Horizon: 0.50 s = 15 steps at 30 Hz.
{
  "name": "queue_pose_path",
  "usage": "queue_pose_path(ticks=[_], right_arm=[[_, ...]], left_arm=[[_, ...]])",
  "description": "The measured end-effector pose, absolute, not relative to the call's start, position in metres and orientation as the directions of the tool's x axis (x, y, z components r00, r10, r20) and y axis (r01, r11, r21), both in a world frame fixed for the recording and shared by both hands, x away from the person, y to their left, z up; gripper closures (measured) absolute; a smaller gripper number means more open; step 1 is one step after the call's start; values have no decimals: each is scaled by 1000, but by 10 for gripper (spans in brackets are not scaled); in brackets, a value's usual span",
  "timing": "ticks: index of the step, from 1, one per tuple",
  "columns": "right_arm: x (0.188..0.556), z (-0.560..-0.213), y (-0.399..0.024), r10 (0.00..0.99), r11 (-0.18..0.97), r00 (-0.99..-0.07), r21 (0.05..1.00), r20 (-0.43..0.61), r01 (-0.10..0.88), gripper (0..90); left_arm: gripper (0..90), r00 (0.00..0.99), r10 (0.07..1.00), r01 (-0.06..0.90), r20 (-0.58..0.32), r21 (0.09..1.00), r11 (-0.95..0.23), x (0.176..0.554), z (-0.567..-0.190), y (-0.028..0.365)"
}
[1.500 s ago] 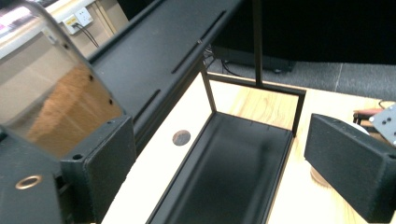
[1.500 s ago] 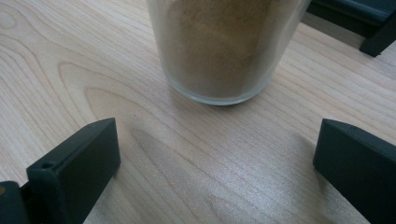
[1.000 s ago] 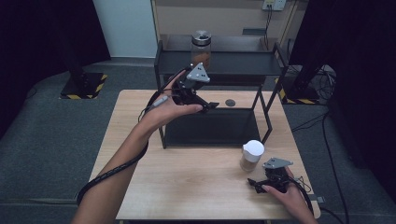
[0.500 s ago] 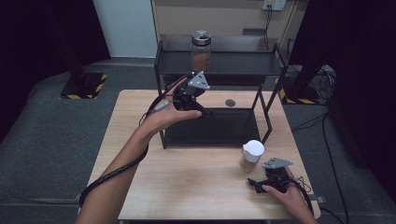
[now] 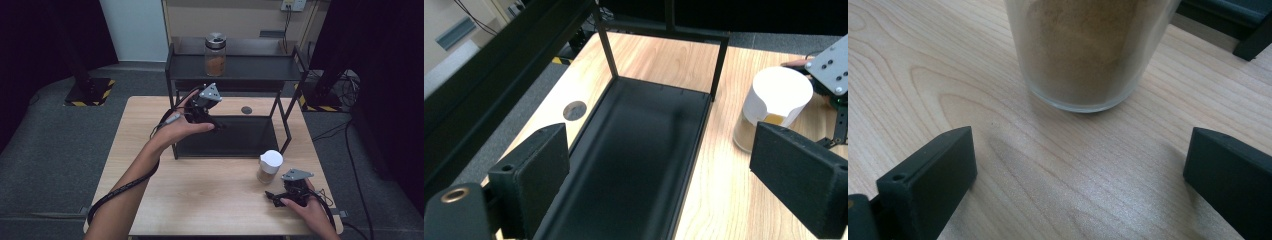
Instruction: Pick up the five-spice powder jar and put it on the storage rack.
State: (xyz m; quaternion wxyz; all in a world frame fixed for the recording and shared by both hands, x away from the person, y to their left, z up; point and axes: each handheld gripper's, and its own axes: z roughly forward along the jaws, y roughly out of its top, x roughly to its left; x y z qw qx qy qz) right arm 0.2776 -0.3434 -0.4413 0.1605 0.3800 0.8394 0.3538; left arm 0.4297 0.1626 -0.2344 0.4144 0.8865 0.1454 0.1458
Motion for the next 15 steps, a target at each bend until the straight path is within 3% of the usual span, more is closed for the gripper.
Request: queue_pose_path(ticks=[15], right_arm=[[278,-441,-343,752,459,-659,716,1,526,11]], left_arm=[[81,920,378,165,107,768,-619,433,-254,162]])
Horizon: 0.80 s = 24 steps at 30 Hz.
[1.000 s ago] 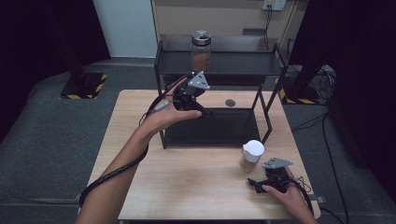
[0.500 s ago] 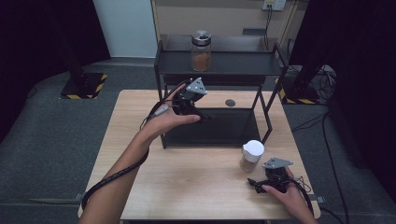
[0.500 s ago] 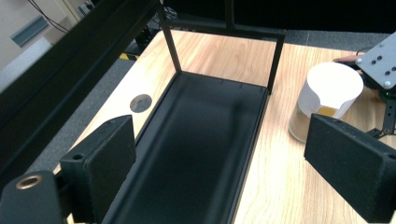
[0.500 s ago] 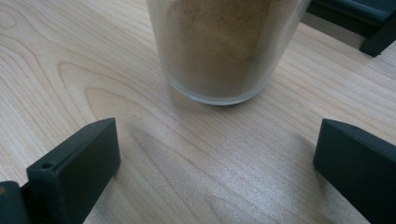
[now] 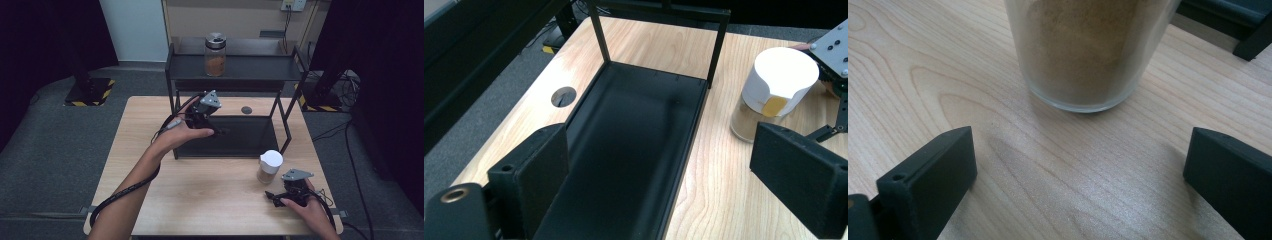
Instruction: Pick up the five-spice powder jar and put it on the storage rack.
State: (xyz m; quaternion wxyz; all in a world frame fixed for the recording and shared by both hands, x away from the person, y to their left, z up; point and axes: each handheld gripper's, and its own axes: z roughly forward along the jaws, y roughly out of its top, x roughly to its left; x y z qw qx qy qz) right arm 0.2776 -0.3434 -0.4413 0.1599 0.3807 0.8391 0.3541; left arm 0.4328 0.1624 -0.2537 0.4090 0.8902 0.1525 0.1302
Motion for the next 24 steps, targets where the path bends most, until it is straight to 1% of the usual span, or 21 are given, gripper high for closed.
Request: queue_pose_path(ticks=[10,20,22,24], right_arm=[[278,-441,-343,752,459,-659,716,2,526,11],[278,-441,-343,752,459,-659,716,1,525,11],[278,-441,-343,752,459,-659,716,1,525,11],[278,-441,-343,752,460,-659,716,0,525,11]], left_arm=[[79,924,374,191,73,762,-619,435,-277,165],[80,926,373,199,56,768,-609,432,-290,168],[80,939,339,171,55,782,-599,437,-298,169],[80,927,373,210,43,763,-611,431,-299,167]])
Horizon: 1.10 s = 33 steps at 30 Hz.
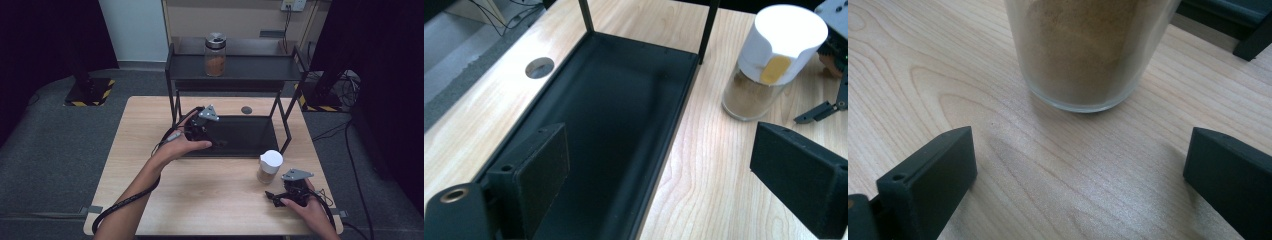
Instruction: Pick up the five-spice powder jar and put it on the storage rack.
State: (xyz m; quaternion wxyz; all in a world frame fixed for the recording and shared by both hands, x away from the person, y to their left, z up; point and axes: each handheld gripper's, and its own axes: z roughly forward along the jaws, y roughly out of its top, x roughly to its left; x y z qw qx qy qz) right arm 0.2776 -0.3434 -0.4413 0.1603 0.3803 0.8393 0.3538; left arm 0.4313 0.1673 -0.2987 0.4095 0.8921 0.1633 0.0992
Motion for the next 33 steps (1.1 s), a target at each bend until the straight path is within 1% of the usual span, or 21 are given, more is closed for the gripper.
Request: queue_pose_path(ticks=[6,33], right_arm=[[278,-441,-343,752,460,-660,716,0,525,11],[278,-441,-343,752,460,-659,716,1,525,12]], left_arm=[[80,926,376,223,31,758,-613,429,-307,167],[78,930,366,227,10,768,-599,414,-334,168]])
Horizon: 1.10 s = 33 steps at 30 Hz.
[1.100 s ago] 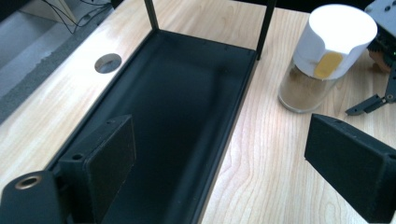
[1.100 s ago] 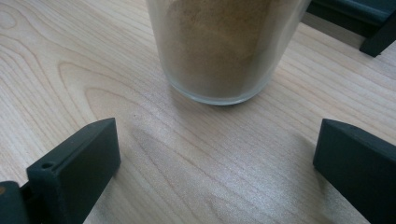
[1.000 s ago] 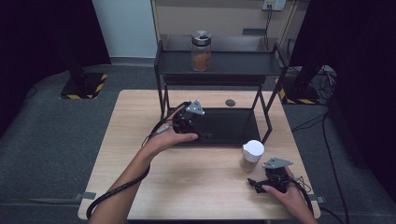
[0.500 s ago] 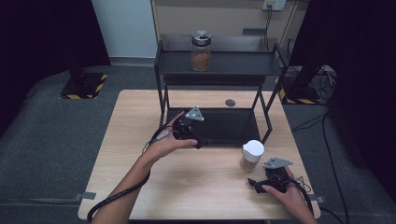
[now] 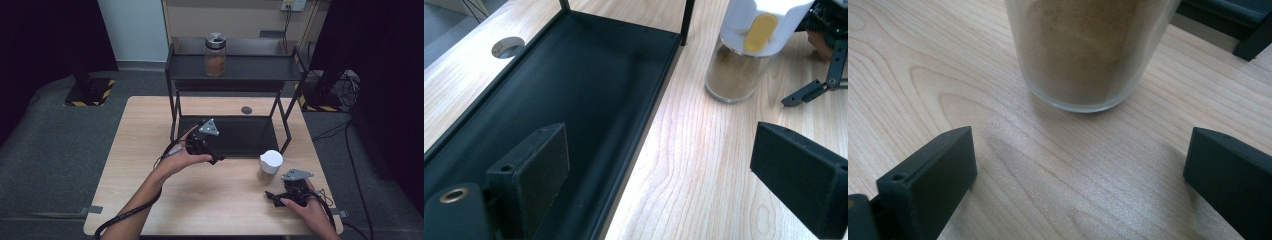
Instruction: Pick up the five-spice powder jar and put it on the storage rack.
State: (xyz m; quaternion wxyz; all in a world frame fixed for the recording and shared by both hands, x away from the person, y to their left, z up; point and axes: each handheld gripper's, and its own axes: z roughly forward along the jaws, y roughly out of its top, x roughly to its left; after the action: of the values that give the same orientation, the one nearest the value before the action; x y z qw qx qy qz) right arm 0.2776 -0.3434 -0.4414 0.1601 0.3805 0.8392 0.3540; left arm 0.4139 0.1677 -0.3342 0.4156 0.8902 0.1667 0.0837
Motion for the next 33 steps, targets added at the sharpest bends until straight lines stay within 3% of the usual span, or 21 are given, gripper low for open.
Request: queue_pose_path(ticks=[33], right_arm=[[278,-441,-343,752,460,-659,716,1,525,11]], left_arm=[[75,952,306,225,-28,741,-633,392,-372,152]])
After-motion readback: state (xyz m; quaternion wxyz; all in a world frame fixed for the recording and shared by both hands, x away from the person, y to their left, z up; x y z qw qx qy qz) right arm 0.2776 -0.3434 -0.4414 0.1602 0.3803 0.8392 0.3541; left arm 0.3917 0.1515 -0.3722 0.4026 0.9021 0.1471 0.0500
